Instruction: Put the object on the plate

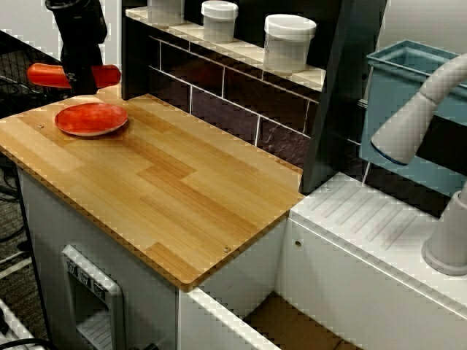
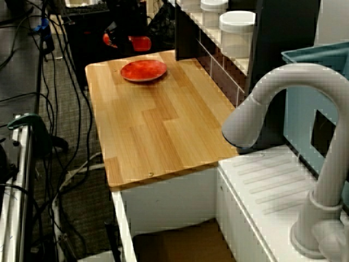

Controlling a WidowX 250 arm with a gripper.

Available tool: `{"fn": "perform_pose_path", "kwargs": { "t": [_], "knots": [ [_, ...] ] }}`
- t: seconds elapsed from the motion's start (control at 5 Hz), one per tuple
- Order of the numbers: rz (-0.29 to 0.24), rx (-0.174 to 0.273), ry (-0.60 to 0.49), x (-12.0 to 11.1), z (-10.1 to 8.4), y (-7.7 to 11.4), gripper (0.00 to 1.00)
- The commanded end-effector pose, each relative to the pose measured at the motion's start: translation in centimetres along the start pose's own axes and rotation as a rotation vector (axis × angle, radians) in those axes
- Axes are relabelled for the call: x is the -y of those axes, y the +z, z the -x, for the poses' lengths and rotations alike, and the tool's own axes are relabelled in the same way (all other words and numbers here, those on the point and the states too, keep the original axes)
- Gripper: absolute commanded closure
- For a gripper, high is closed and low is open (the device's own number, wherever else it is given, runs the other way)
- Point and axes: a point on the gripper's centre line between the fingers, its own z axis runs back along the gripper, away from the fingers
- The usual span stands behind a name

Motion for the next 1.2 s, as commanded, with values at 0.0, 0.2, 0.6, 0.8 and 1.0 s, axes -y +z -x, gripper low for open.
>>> {"fn": "perform_pose_path", "kwargs": {
  "t": [0.0, 0.2, 0.6, 0.8, 1.0],
  "knots": [
    [-0.046, 0.002, 0.016, -4.1, 0.5, 0.2, 1.0],
    [-0.033, -0.003, 0.012, -4.1, 0.3, -0.8, 1.0],
    [-0.033, -0.04, -0.015, -3.1, -0.7, -2.8, 1.0],
    [-0.033, -0.064, -0.018, -2.4, -1.1, -4.1, 1.0],
    [-0.029, -0.082, -0.018, -2.4, -1.1, -4.3, 0.0]
  ]
}}
